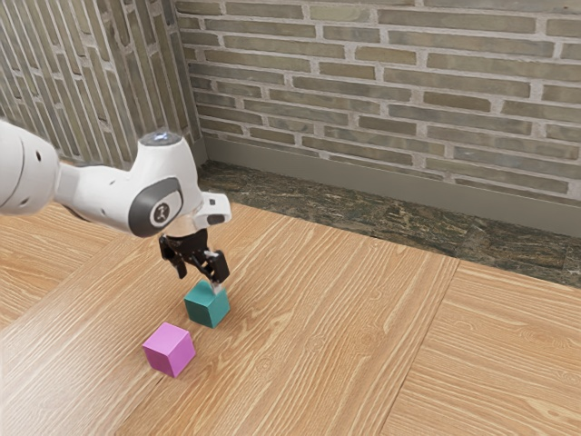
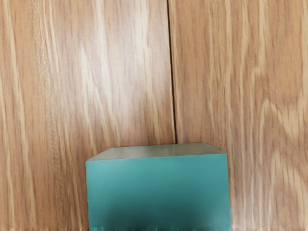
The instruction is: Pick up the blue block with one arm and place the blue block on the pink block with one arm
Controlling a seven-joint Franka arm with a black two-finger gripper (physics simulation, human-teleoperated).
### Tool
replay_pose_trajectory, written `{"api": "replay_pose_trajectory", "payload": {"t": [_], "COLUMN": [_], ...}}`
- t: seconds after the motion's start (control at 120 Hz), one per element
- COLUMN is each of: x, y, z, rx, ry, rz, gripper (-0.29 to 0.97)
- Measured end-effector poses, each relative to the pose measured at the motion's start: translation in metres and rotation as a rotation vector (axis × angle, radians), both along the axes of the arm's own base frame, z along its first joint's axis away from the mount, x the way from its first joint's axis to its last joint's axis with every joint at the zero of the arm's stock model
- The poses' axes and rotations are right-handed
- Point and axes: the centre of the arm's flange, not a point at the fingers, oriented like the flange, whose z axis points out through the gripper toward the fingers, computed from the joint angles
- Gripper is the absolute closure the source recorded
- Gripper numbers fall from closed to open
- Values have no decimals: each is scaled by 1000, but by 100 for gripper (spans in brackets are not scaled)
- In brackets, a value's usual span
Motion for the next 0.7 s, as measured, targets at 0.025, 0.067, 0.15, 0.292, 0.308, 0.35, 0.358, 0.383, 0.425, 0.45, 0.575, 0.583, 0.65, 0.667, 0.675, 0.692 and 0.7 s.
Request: {"api": "replay_pose_trajectory", "payload": {"t": [0.025,0.067,0.15,0.292,0.308,0.35,0.358,0.383,0.425,0.45,0.575,0.583,0.65,0.667,0.675,0.692,0.7], "x": [-1,-3,-7,-9,-9,-9,-8,-8,-7,-6,0,0,3,4,4,5,5], "y": [-1,-2,-2,-5,-5,-5,-5,-5,-4,-4,-5,-5,-4,-3,-3,-3,-3], "z": [0,0,-1,-11,-13,-15,-16,-17,-19,-20,-26,-26,-24,-24,-24,-24,-24], "rx": [-1,-1,-2,-2,-2,-2,-2,-1,-1,0,3,3,5,6,6,6,6], "ry": [0,2,6,21,23,26,27,27,29,31,34,34,27,27,26,26,26], "rz": [0,0,3,2,1,2,2,3,4,4,2,2,1,1,1,1,0], "gripper": [0,0,0,0,0,0,0,0,0,0,0,0,0,0,0,0,0]}}
